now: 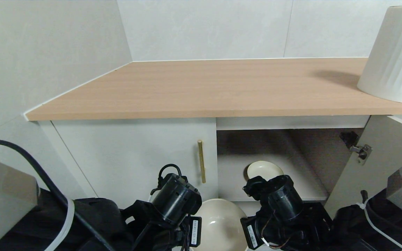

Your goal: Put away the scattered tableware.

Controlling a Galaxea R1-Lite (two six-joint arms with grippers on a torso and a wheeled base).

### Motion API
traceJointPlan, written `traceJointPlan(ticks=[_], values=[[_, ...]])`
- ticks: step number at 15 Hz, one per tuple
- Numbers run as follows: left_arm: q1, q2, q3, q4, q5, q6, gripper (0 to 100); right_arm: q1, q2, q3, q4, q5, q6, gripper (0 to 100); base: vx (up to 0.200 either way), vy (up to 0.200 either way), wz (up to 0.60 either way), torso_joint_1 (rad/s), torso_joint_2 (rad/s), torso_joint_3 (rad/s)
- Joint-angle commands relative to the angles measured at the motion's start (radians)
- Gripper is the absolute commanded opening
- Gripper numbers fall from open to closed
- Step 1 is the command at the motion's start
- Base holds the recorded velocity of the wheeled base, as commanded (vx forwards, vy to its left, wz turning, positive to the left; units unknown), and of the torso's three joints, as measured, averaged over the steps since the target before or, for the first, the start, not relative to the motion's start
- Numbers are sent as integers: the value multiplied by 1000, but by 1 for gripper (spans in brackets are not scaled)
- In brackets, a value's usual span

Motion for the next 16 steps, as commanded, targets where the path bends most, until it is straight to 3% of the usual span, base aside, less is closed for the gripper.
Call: traceJointPlan(ticks=[1,2,10,16], values=[[2,-4,0,0,1,0,0,0,2,2,0,-1,0,0,0,0,0,0,0,0],[5,-6,-2,0,1,-2,100,0,0,0,1,-1,0,0,0,0,0,0,0,0],[14,-9,-6,0,1,-2,100,-35,14,0,3,-24,-6,0,0,0,0,0,0,0],[16,-24,-5,1,3,0,100,-213,54,-123,156,-22,67,0,0,0,0,0,0,0]])
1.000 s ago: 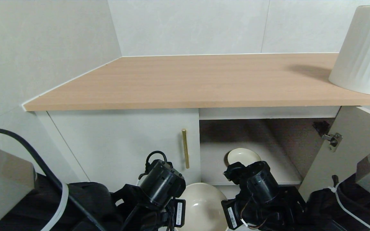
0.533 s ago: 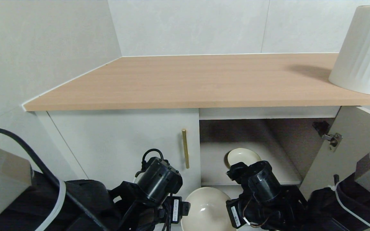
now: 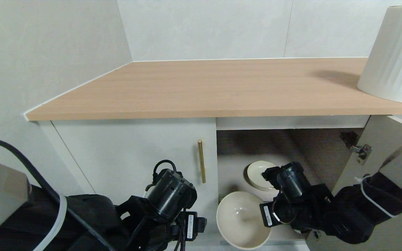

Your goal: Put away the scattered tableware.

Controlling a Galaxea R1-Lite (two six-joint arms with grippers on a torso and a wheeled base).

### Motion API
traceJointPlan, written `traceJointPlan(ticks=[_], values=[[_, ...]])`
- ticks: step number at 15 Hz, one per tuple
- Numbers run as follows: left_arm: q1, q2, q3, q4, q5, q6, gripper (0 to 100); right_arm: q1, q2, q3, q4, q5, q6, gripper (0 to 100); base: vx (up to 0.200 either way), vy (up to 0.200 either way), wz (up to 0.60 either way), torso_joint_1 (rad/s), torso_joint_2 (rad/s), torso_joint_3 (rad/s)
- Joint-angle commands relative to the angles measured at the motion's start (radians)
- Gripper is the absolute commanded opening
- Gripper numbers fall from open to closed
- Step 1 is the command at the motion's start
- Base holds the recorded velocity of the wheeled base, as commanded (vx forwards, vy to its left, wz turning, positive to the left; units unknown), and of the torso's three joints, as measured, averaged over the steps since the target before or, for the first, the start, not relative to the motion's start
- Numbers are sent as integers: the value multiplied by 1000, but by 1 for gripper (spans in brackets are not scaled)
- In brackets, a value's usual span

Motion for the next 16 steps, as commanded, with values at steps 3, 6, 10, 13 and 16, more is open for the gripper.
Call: traceJointPlan(ticks=[3,6,10,13,16], values=[[0,-10,1,1,0,0,100,-87,47,-155,84,-23,172,0,0,0,0,0,0,0],[0,-10,1,1,0,0,100,-126,88,-241,123,-104,264,0,0,0,0,0,0,0],[0,-10,1,1,0,0,100,-156,119,-296,121,-161,347,0,0,0,0,0,0,0],[0,-9,1,1,0,0,100,-177,133,-312,118,-181,356,0,0,0,0,0,0,0],[0,-10,1,1,0,0,100,-208,165,-349,118,-221,379,0,0,0,0,0,0,0]])
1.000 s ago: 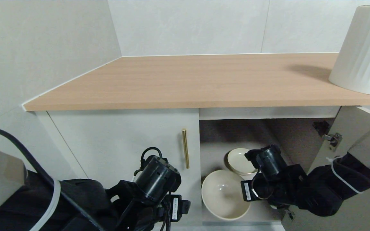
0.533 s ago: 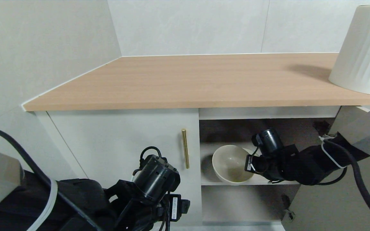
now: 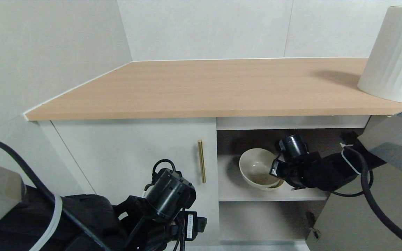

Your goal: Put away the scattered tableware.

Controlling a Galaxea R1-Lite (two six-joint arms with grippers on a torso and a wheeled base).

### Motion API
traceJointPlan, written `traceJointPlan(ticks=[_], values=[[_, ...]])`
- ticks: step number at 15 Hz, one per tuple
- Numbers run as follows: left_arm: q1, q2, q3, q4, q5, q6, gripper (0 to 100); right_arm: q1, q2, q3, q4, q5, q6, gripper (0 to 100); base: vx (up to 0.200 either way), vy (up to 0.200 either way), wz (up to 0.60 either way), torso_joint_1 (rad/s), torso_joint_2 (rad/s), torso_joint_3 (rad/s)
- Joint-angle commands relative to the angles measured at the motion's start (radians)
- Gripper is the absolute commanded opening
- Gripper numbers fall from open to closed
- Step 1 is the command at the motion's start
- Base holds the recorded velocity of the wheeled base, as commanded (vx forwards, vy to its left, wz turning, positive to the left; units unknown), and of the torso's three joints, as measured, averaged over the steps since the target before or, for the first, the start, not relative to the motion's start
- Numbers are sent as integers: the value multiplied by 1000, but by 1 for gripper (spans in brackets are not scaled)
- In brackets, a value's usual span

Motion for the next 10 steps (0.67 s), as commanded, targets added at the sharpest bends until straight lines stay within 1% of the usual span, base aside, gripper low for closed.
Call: traceJointPlan(ticks=[1,6,10], values=[[0,0,0,-1,0,0,100,-17,19,-14,0,-1,3,0,0,0,0,0,0,0],[0,0,0,-1,0,0,100,-45,65,-48,3,-30,8,0,0,0,0,0,0,0],[0,0,0,-1,0,0,100,-51,76,-53,3,-32,8,0,0,0,0,0,0,0]])
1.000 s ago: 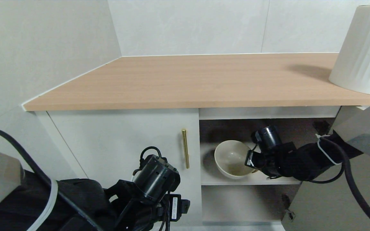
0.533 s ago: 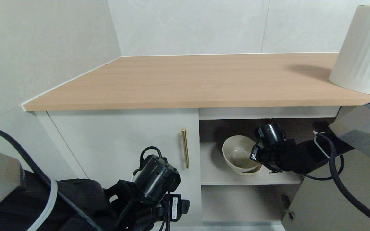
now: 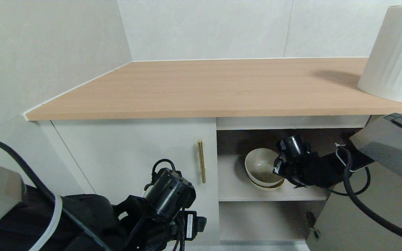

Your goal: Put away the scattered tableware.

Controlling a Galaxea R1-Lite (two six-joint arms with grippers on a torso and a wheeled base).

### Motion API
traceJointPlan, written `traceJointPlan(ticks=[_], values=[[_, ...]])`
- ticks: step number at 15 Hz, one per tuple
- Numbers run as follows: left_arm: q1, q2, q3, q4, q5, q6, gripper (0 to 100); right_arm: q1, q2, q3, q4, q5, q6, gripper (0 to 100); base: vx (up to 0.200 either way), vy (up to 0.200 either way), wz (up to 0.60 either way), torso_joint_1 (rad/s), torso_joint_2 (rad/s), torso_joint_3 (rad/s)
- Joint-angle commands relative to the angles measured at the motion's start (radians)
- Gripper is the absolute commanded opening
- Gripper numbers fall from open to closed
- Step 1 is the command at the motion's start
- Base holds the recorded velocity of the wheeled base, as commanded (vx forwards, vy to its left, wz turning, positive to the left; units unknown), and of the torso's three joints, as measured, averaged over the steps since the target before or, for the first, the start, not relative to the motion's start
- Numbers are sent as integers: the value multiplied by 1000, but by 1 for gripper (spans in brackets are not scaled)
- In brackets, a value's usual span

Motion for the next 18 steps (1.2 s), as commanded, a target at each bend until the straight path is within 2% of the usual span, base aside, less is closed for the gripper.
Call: traceJointPlan(ticks=[1,7,8,15,16,18], values=[[0,0,0,-1,0,0,100,-6,12,-2,-1,0,0,0,0,0,0,0,0,0],[0,0,0,-1,0,0,100,-14,32,-16,0,-5,0,0,0,0,0,0,0,0],[0,0,0,-1,0,0,100,-15,32,-16,0,-5,0,100,0,0,0,0,0,0],[7,-16,0,2,0,0,100,-6,-14,1,5,6,-2,100,0,0,0,0,0,0],[18,-43,-2,27,0,6,100,14,-54,38,25,20,-11,100,0,0,0,0,0,0],[46,-140,-5,85,0,49,100,86,-175,124,62,110,-83,100,0,0,0,0,0,0]])
